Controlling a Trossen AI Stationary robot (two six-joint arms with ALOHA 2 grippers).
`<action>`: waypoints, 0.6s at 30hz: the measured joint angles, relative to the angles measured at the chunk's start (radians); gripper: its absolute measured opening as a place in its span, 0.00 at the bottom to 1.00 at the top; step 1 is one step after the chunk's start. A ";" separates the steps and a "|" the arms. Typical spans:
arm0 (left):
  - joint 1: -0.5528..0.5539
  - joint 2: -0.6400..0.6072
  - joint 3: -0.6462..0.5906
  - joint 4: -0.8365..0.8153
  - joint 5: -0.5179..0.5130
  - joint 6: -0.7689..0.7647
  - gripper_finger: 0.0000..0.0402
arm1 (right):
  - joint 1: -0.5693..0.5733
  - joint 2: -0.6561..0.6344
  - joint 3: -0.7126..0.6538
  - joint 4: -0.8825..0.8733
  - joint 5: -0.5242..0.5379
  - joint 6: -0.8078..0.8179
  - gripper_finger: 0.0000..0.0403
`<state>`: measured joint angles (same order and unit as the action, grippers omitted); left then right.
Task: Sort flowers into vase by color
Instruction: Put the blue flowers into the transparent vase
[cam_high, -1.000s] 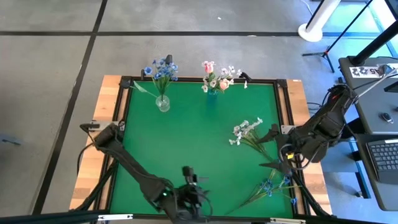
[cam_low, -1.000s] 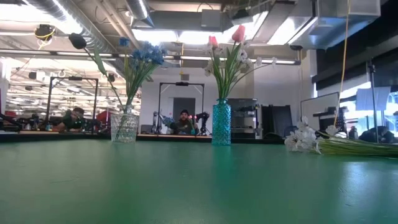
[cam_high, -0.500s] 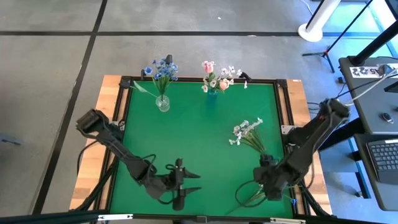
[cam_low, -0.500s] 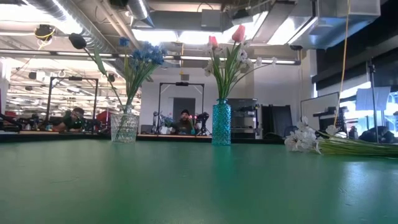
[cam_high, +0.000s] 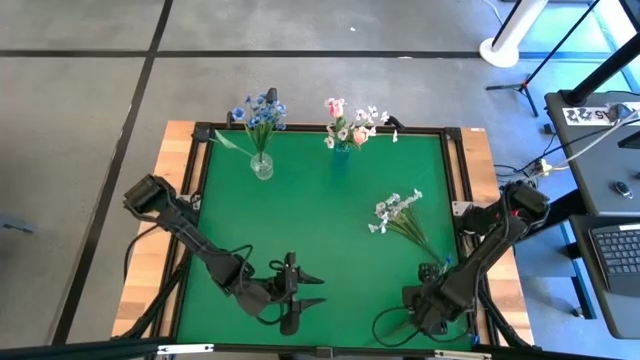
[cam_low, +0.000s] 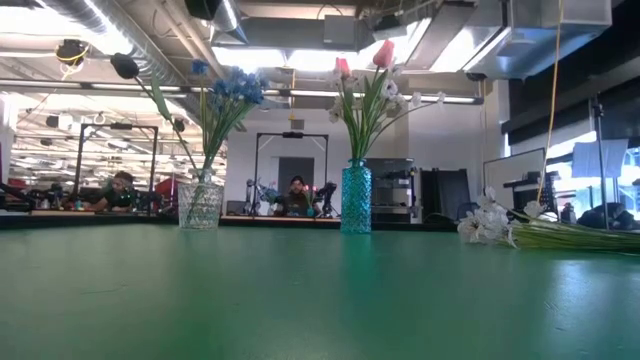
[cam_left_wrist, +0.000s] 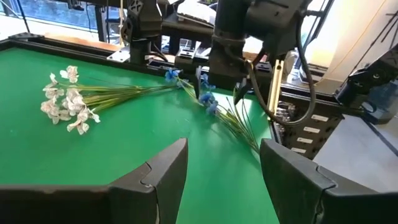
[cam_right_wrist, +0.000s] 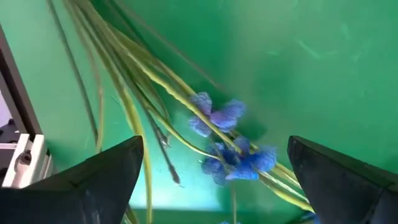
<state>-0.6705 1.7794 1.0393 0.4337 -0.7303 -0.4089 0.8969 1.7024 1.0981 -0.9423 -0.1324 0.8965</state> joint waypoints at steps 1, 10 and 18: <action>0.001 0.000 0.000 0.001 0.000 0.000 0.48 | -0.001 -0.004 0.000 -0.002 0.001 0.004 0.99; 0.012 0.000 0.000 -0.017 0.000 0.000 0.48 | -0.007 -0.026 -0.016 0.108 0.078 0.045 0.99; 0.011 0.000 0.000 -0.037 0.000 -0.007 0.48 | -0.006 -0.026 -0.098 0.185 0.087 0.038 0.99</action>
<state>-0.6594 1.7794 1.0393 0.3969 -0.7307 -0.4160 0.8906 1.6768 1.0005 -0.7573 -0.0452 0.9340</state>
